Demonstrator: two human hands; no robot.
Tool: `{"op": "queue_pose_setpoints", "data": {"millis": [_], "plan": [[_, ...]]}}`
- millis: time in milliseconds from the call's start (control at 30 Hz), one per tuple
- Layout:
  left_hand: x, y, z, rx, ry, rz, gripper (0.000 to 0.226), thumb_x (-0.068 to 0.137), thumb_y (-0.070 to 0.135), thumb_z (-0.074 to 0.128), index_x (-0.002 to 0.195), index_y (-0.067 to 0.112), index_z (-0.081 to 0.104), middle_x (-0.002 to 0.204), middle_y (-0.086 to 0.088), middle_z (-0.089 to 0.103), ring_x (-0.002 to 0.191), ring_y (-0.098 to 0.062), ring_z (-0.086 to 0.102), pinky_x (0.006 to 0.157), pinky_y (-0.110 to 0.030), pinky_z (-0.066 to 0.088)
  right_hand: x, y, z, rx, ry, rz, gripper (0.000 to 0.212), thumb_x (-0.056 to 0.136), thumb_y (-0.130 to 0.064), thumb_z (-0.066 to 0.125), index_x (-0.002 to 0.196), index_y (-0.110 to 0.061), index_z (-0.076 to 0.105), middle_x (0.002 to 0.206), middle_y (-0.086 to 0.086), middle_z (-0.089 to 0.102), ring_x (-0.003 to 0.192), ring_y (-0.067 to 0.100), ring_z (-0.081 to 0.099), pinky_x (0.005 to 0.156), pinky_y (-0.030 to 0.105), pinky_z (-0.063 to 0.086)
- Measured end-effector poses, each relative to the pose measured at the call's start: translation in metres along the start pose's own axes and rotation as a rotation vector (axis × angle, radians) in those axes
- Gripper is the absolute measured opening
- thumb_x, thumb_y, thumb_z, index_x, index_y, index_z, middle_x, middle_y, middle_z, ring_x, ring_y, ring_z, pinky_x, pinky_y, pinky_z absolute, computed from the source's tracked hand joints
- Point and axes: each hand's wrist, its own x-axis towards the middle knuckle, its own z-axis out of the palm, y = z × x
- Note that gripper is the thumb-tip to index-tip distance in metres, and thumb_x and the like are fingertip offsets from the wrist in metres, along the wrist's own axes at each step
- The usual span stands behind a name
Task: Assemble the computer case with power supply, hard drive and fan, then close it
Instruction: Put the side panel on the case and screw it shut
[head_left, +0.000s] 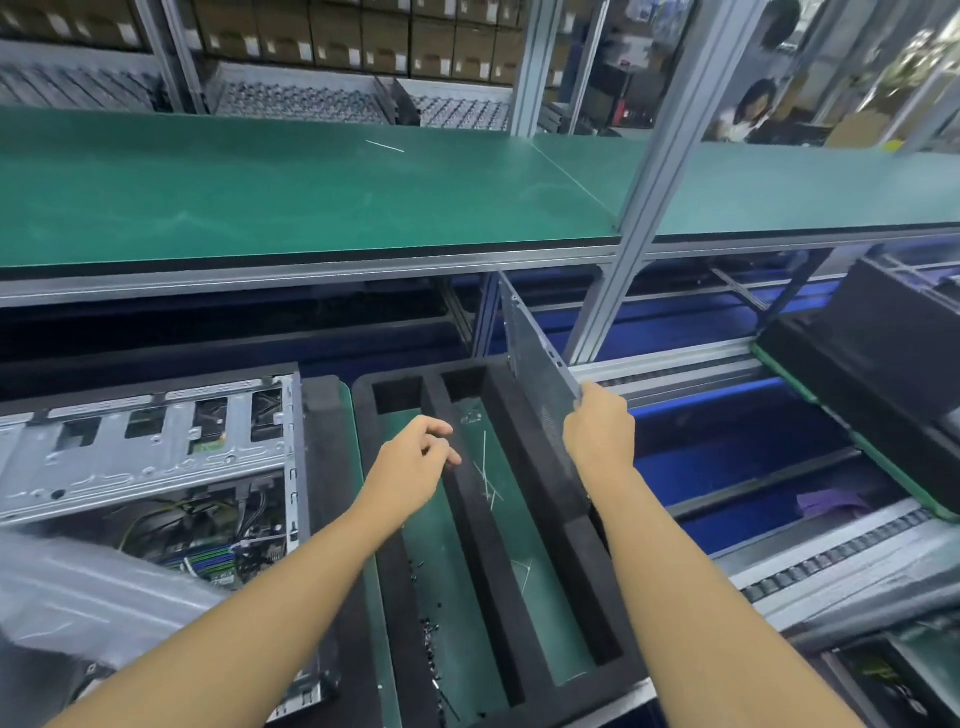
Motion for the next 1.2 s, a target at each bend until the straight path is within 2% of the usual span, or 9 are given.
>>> {"op": "queue_pose_setpoints", "data": {"millis": [167,267,367,500,700,833,933,1000,1200], "plan": [[0.004,0.033,0.006,-0.546,-0.115,-0.147,0.019,0.098,0.031,0.056,0.116,0.025,0.058,0.126,0.002,0.067,0.105,-0.014,0.068,0.084,-0.031,0.055,-0.026,-0.032,-0.039,0.021,0.149,-0.144,0.021,0.092,0.007,0.047,0.080,-0.010,0.043,0.067,0.001,0.041,0.061,0.025,0.039,0.051,0.035,0.026],[-0.003,0.056,-0.008,-0.951,-0.212,-0.202,0.069,0.087,0.054,0.061,0.142,0.016,0.043,0.140,-0.003,0.054,0.120,-0.027,0.060,0.097,-0.041,0.052,-0.055,-0.047,-0.058,0.055,0.223,-0.237,0.020,0.090,0.010,0.045,0.085,-0.008,0.051,0.064,0.002,0.044,0.055,0.024,0.040,0.047,0.033,0.025],[-0.016,0.074,-0.039,-1.116,-0.227,-0.165,0.104,0.068,0.067,0.063,0.153,0.019,0.026,0.147,-0.005,0.047,0.124,-0.032,0.056,0.104,-0.049,0.046,-0.094,-0.072,-0.068,0.048,0.286,-0.393,0.028,0.091,0.008,0.047,0.103,-0.009,0.065,0.070,0.006,0.055,0.064,0.033,0.048,0.057,0.033,0.030],[-0.044,0.079,-0.098,-1.231,-0.139,-0.023,0.079,0.075,0.070,0.062,0.136,0.024,0.042,0.131,-0.005,0.060,0.115,-0.034,0.064,0.094,-0.051,0.054,-0.151,-0.108,-0.063,0.199,0.330,-0.601,0.037,0.093,0.007,0.054,0.122,-0.010,0.072,0.091,0.012,0.076,0.081,0.035,0.067,0.068,0.032,0.040],[-0.099,0.050,-0.181,-1.235,0.107,-0.103,0.073,0.075,0.063,0.072,0.122,0.010,0.056,0.109,-0.015,0.067,0.096,-0.036,0.070,0.075,-0.049,0.059,-0.210,-0.143,-0.029,0.251,0.207,-0.796,0.042,0.092,0.012,0.057,0.130,-0.002,0.068,0.124,0.011,0.072,0.114,0.028,0.070,0.105,0.029,0.047],[-0.140,0.010,-0.213,-1.322,0.166,-0.113,0.019,0.092,0.016,0.052,0.108,0.008,0.046,0.096,-0.012,0.058,0.088,-0.030,0.060,0.073,-0.042,0.055,-0.244,-0.162,-0.005,0.268,0.268,-0.974,0.040,0.083,0.015,0.057,0.116,0.003,0.075,0.112,0.015,0.076,0.102,0.031,0.075,0.090,0.040,0.058],[-0.170,-0.017,-0.225,-1.378,0.187,-0.101,0.018,0.088,0.003,0.044,0.103,0.003,0.055,0.100,-0.016,0.063,0.086,-0.029,0.063,0.081,-0.039,0.052,-0.265,-0.168,0.015,0.247,0.433,-1.065,0.041,0.084,0.002,0.047,0.107,-0.007,0.080,0.101,0.004,0.080,0.093,0.023,0.077,0.076,0.034,0.063],[-0.187,-0.031,-0.230,-1.396,0.206,-0.099,0.019,0.089,0.001,0.044,0.098,0.001,0.060,0.098,-0.016,0.067,0.083,-0.028,0.066,0.080,-0.036,0.055,-0.275,-0.169,0.031,0.239,0.483,-1.056,0.042,0.081,0.005,0.052,0.106,-0.013,0.081,0.103,-0.001,0.079,0.095,0.021,0.077,0.078,0.031,0.063],[-0.223,-0.074,-0.219,-1.450,0.273,-0.157,0.018,0.092,-0.004,0.046,0.100,-0.003,0.061,0.108,-0.021,0.065,0.084,-0.027,0.067,0.074,-0.032,0.058,-0.292,-0.163,0.062,0.086,0.360,-0.982,0.063,0.060,0.026,0.068,0.111,-0.010,0.080,0.114,0.010,0.076,0.102,0.036,0.074,0.087,0.046,0.061]]}}
